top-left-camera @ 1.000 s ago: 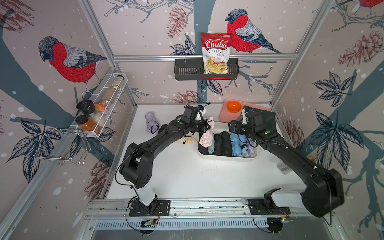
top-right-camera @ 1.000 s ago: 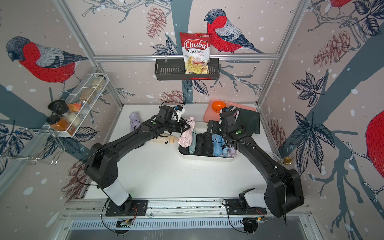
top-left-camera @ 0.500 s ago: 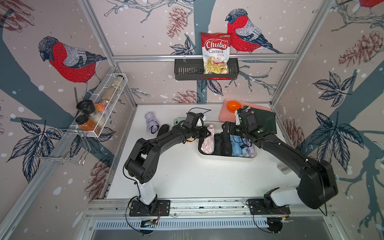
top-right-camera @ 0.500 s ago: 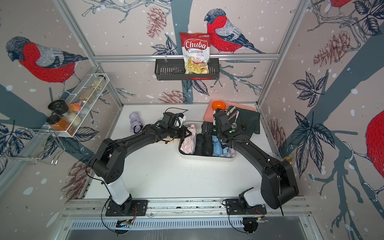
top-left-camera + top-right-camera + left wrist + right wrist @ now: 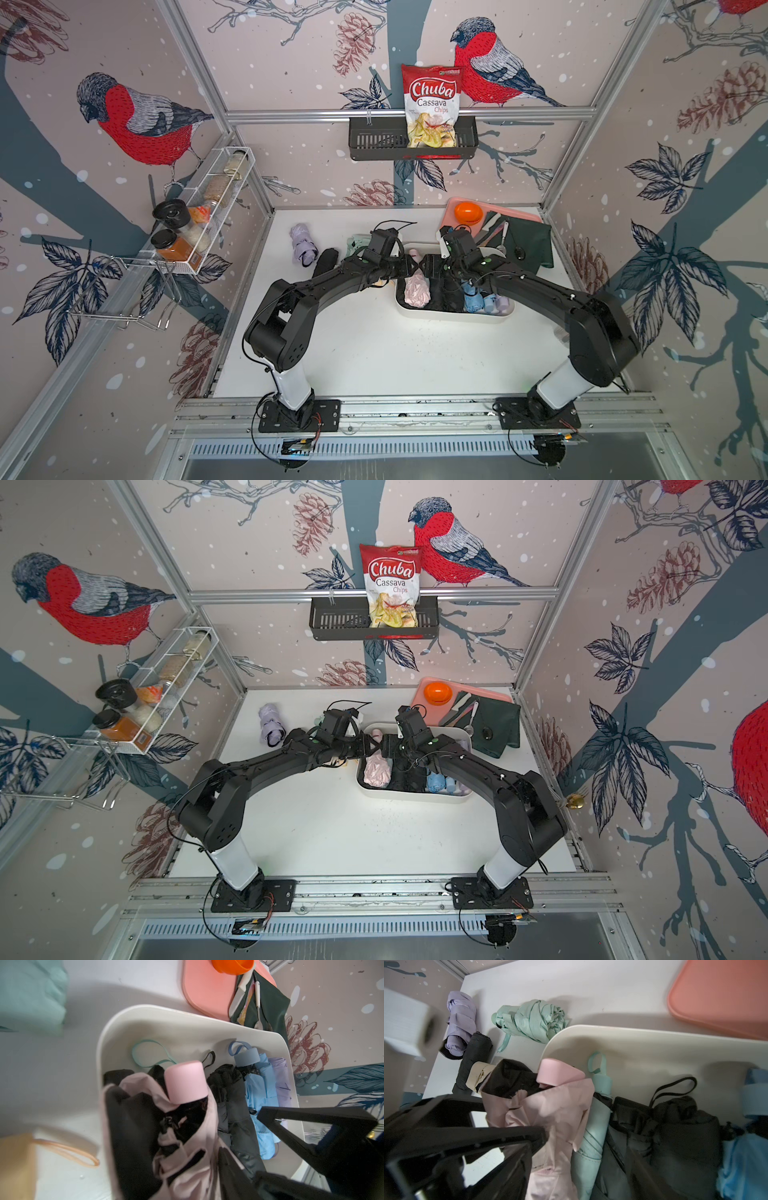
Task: Put the umbrella into the storage box
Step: Place the umbrella in the storage box.
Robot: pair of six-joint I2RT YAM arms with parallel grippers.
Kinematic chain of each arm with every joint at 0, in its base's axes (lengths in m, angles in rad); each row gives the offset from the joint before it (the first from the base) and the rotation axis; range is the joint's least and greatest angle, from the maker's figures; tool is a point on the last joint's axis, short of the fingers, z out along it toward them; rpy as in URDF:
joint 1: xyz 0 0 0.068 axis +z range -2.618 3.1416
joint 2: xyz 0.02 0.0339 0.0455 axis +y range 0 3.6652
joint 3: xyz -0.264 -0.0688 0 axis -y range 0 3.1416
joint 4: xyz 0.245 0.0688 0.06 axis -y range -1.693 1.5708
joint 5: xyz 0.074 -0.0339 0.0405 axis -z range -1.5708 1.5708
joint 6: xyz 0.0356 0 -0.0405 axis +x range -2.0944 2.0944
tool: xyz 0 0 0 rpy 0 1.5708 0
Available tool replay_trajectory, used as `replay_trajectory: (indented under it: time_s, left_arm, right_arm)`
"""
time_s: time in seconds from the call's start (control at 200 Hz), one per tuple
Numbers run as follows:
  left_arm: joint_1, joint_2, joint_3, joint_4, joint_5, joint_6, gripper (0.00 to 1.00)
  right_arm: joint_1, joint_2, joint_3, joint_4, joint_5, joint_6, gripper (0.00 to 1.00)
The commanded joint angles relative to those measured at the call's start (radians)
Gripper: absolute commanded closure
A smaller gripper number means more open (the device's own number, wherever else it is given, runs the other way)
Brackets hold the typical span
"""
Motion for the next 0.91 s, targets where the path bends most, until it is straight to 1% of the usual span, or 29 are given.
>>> replay_trajectory:
  time_s: [0.0, 0.08, 0.16, 0.32, 0.455, 0.505, 0.585, 0.665, 0.8, 0.9]
  left_arm:
    - [0.002, -0.030, -0.006, -0.027, -0.120, -0.003, 0.44]
    - [0.002, -0.041, -0.005, -0.043, -0.154, -0.005, 0.38]
    - [0.003, -0.047, -0.004, -0.058, -0.189, -0.005, 0.35]
    - [0.014, -0.064, -0.007, -0.080, -0.240, -0.001, 0.34]
    - [0.039, -0.084, -0.018, -0.082, -0.263, -0.005, 0.35]
    - [0.050, -0.092, -0.024, -0.080, -0.270, -0.007, 0.35]
    - [0.064, -0.106, -0.035, -0.081, -0.277, -0.007, 0.35]
    - [0.078, -0.114, -0.041, -0.082, -0.282, -0.006, 0.35]
    - [0.094, -0.116, -0.045, -0.099, -0.303, -0.003, 0.35]
    - [0.104, -0.121, -0.057, -0.102, -0.320, -0.005, 0.34]
  right_arm:
    - [0.022, 0.026, 0.019, 0.023, -0.024, 0.006, 0.28]
    - [0.037, 0.045, 0.034, 0.013, -0.025, 0.007, 0.29]
    - [0.050, 0.057, 0.041, 0.004, -0.025, 0.010, 0.28]
    - [0.066, 0.064, 0.040, -0.017, -0.010, 0.021, 0.29]
    - [0.068, 0.083, 0.022, -0.030, -0.011, 0.047, 0.34]
    - [0.072, 0.093, 0.015, -0.038, -0.004, 0.061, 0.39]
    - [0.076, 0.109, 0.004, -0.061, 0.035, 0.095, 0.45]
    - [0.078, 0.124, -0.006, -0.080, 0.063, 0.122, 0.49]
    - [0.086, 0.146, -0.011, -0.133, 0.159, 0.172, 0.53]
    - [0.090, 0.155, -0.020, -0.165, 0.225, 0.207, 0.53]
